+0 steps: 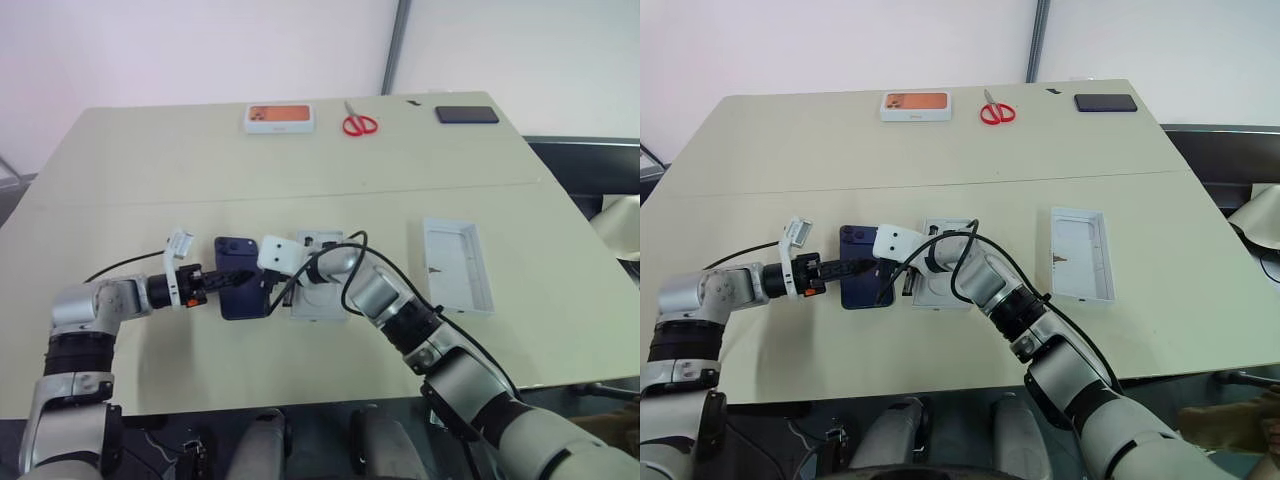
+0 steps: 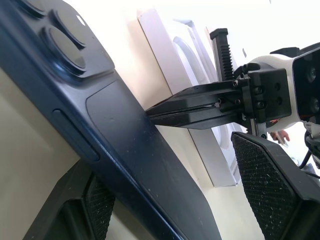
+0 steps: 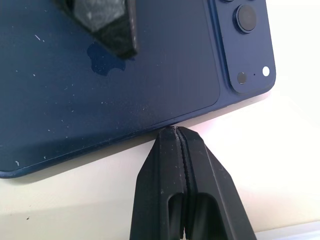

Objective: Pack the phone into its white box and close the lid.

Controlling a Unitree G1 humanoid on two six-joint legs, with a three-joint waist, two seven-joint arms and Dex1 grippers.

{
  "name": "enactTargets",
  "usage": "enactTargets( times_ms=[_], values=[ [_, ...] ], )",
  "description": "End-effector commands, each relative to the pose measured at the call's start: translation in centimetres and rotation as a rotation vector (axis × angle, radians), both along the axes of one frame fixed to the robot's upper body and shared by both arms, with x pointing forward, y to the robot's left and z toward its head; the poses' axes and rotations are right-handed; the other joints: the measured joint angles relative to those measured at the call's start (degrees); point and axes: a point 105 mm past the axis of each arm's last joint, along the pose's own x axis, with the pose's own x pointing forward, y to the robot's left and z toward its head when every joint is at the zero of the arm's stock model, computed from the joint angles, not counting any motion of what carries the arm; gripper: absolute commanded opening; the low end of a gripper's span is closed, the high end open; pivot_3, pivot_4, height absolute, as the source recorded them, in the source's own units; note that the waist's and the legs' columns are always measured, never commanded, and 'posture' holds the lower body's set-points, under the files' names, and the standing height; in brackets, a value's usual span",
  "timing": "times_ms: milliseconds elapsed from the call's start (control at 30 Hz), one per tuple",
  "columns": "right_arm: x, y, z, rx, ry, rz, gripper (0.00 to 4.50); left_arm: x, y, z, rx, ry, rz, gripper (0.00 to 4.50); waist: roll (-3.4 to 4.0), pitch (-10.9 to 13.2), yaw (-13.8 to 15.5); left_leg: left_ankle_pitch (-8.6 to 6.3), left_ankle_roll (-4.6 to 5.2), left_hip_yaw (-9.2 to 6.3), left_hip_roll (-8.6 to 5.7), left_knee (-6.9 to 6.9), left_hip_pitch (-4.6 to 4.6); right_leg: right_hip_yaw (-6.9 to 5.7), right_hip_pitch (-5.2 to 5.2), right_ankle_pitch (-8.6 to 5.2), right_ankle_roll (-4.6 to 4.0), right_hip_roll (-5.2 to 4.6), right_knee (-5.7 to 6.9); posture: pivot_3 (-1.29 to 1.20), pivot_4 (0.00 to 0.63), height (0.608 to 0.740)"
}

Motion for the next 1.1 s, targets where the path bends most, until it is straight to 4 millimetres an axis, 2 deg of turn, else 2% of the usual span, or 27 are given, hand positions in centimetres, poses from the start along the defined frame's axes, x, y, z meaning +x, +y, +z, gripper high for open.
enactTargets(
  times_ms=[33,267,533,633,733,1100],
  values=[
    [-0.3,0.3,-0.1,-0.005,-0.001,0.016,0.04,0.2,0.8,1.2,-0.047,-0.038,0.022,3.61,0.00,0.0,0.0,0.00,0.00,0.00,0.00,0.00,0.00,0.00,0.00,0.00,0.00,0.00,0.00,0.00,0.150,0.740],
    [-0.3,0.2,-0.1,-0.009,0.001,0.017,0.04,-0.2,0.7,0.9,-0.089,-0.012,0.023,3.61,0.00,0.0,0.0,0.00,0.00,0.00,0.00,0.00,0.00,0.00,0.00,0.00,0.00,0.00,0.00,0.00,0.150,0.740],
    [-0.4,0.2,-0.2,-0.012,0.000,0.020,0.04,-0.7,1.4,0.8,-0.088,0.013,0.033,3.61,0.00,0.0,0.0,0.00,0.00,-0.01,0.00,0.00,0.00,0.00,0.00,0.00,0.00,0.00,0.00,0.00,0.150,0.740],
    [-0.4,0.3,-0.2,-0.013,-0.003,0.022,0.00,-0.6,1.8,0.8,-0.095,0.017,0.051,2.80,0.00,0.0,0.0,0.00,0.00,-0.01,0.01,-0.01,0.00,0.01,0.00,0.00,0.00,-0.01,0.00,0.00,0.150,0.740],
    [-0.4,0.3,-0.1,-0.011,-0.002,0.021,0.00,-0.8,1.8,0.8,-0.096,0.022,0.051,1.33,0.00,0.0,0.0,0.00,0.00,-0.01,0.00,-0.01,0.00,0.00,0.00,0.00,0.00,-0.01,0.00,0.00,0.150,0.740],
    [-0.3,0.2,-0.1,-0.011,-0.006,0.016,0.00,-1.2,1.6,0.0,-0.117,0.073,0.060,1.33,0.00,0.0,0.0,0.00,0.00,-0.01,0.01,-0.01,0.00,0.00,0.00,0.00,0.00,-0.01,0.00,0.00,0.150,0.740]
  ],
)
